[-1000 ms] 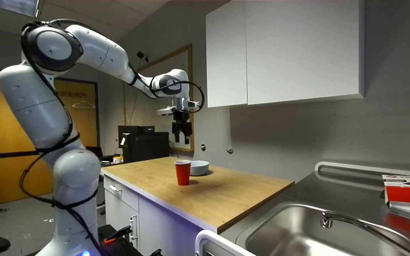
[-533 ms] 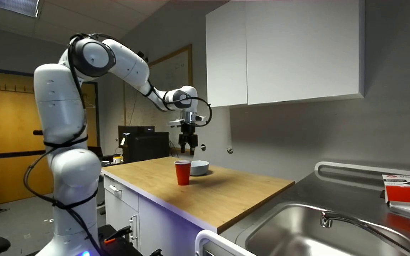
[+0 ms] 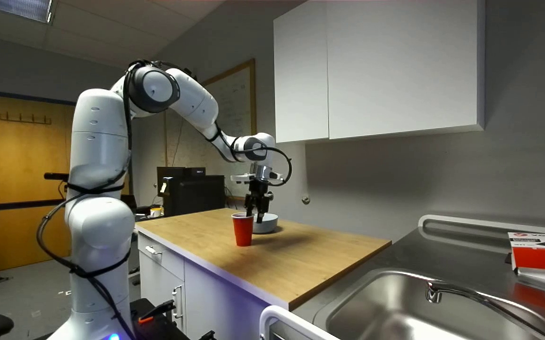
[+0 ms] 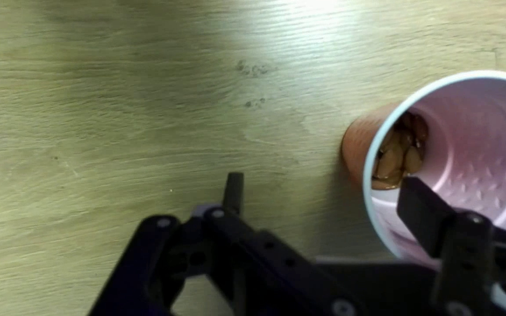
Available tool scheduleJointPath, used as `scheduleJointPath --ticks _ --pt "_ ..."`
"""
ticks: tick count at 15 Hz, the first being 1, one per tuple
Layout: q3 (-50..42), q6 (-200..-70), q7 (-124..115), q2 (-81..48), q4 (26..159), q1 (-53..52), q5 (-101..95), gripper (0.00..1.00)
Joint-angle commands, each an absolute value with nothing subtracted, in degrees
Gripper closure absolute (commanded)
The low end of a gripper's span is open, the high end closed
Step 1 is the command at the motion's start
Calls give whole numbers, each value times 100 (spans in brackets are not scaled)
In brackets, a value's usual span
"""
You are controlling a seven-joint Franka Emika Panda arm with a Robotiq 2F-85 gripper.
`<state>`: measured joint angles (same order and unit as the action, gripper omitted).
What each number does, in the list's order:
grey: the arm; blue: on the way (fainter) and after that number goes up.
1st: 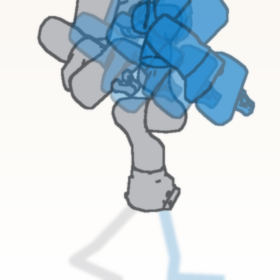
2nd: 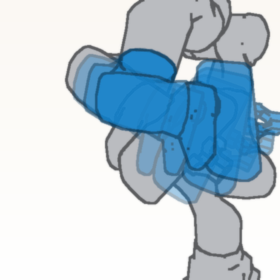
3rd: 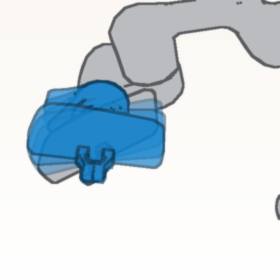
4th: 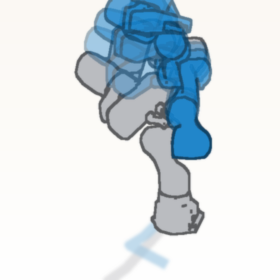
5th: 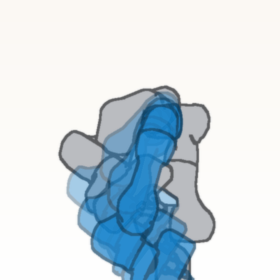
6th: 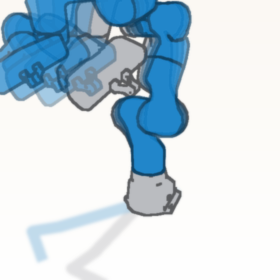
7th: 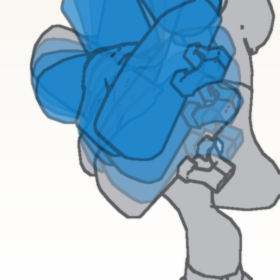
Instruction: Pour the contents in the orange cup into the bowl
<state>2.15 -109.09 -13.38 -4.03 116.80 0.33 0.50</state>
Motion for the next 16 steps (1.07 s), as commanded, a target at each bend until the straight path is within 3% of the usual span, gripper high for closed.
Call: scheduleJointPath --ticks 1,8,11,16 --pt "99 -10685 -1412 -640 11369 12 190 41" --pt "53 -10497 -1481 -712 11151 -18 188 94" --pt "70 -10435 -1598 -681 11020 -58 140 100" --pt "102 -10016 -2004 -767 10442 -172 129 96"
